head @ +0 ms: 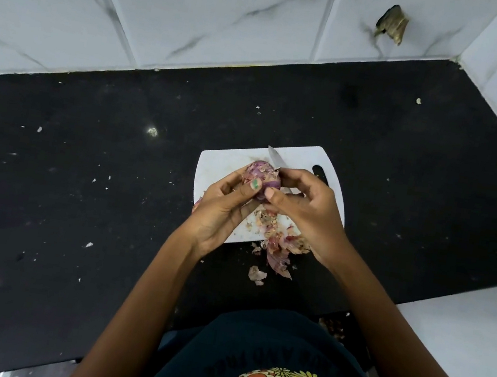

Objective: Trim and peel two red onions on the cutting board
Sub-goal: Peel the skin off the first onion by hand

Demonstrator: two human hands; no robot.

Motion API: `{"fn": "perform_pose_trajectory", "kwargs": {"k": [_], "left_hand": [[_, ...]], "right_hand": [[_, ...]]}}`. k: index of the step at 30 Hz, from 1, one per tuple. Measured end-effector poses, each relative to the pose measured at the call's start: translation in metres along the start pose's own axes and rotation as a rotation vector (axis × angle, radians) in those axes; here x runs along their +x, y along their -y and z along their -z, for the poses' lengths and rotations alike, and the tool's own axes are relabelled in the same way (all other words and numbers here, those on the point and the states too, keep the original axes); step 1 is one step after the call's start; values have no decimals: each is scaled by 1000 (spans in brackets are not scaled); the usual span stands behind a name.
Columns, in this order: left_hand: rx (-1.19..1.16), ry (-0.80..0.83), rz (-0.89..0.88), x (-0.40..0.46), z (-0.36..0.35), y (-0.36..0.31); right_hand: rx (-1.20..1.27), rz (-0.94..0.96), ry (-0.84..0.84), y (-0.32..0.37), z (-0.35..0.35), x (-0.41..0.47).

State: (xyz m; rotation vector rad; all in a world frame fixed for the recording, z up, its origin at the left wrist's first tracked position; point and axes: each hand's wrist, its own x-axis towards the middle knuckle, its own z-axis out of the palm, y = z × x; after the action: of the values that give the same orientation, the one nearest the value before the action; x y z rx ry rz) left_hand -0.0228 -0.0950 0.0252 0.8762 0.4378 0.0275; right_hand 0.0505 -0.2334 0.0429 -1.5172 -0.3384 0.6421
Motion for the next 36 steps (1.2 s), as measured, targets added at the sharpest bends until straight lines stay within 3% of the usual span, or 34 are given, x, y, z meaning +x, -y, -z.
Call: {"fn": "perform_pose_trajectory", "kwargs": {"k": [10,25,31,36], "left_hand": [[25,-5,39,-3,0,2],[123,33,2,-6,2,-4],[222,95,10,-7,4,-8],[181,111,41,-7,6,-6]], "right_hand": [[-309,98,-40,14,9,2],[-273,63,-44,17,13,3],[-407,66,-52,16,12,5],[-318,56,-42,16,17,5]]}}
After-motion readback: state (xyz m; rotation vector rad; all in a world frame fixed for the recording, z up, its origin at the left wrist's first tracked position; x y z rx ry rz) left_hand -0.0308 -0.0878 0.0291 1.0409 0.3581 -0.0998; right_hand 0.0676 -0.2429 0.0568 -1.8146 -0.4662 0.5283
